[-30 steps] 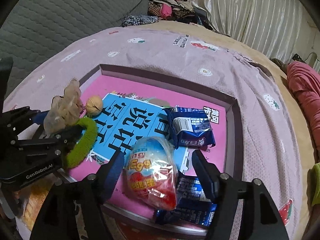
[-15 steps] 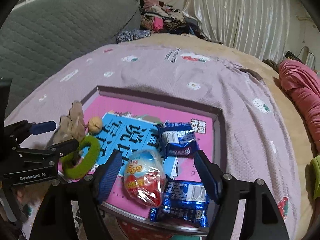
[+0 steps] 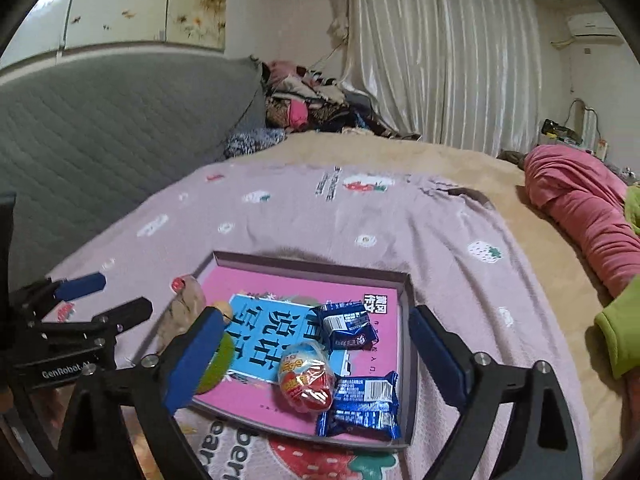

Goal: Organize objects
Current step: 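Open both tools and withdraw them toward the biscuit packet and blue egg, then grasp the wrapped biscuit packet with the left tool while the right tool grasps the blue-white egg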

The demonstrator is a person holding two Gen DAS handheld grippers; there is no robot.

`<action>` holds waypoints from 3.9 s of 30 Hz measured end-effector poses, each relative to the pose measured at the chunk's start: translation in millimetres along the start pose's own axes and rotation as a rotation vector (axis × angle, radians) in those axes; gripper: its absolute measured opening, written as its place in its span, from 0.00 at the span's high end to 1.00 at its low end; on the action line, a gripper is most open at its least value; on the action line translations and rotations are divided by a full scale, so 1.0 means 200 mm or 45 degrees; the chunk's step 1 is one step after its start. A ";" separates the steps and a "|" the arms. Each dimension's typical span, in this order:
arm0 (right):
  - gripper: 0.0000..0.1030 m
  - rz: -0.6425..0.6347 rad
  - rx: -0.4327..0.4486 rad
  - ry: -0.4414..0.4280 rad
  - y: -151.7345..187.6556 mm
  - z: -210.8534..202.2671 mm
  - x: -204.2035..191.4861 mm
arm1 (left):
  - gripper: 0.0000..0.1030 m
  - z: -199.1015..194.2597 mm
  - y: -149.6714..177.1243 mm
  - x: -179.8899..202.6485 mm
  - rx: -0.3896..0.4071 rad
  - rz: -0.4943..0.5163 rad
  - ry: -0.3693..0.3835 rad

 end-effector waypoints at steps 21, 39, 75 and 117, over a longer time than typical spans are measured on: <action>0.01 -0.084 0.064 0.068 -0.16 -0.76 -0.11 | 0.08 -0.86 -0.05 0.13 0.118 -0.011 -0.016; 0.01 -0.095 0.089 0.080 -0.07 -1.11 -0.14 | 0.08 -1.22 0.06 0.13 0.152 -0.011 -0.072; 0.01 -0.080 -0.233 0.078 0.54 -0.72 -0.07 | 0.08 -0.62 0.67 0.20 -0.202 0.041 -0.086; 0.01 0.029 -0.380 0.093 0.68 -0.08 0.04 | 0.08 -0.01 0.67 0.17 -0.289 -0.007 -0.080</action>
Point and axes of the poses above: each gripper's, at about its wrist camera, not at the fingertips, and z roughly the way its jaws point, x to its right, y to its underside, the point moved 3 cm from there along z, roughly the way its jaws point, and after that the axes turned 4 degrees about x, right-handed, at the moved point
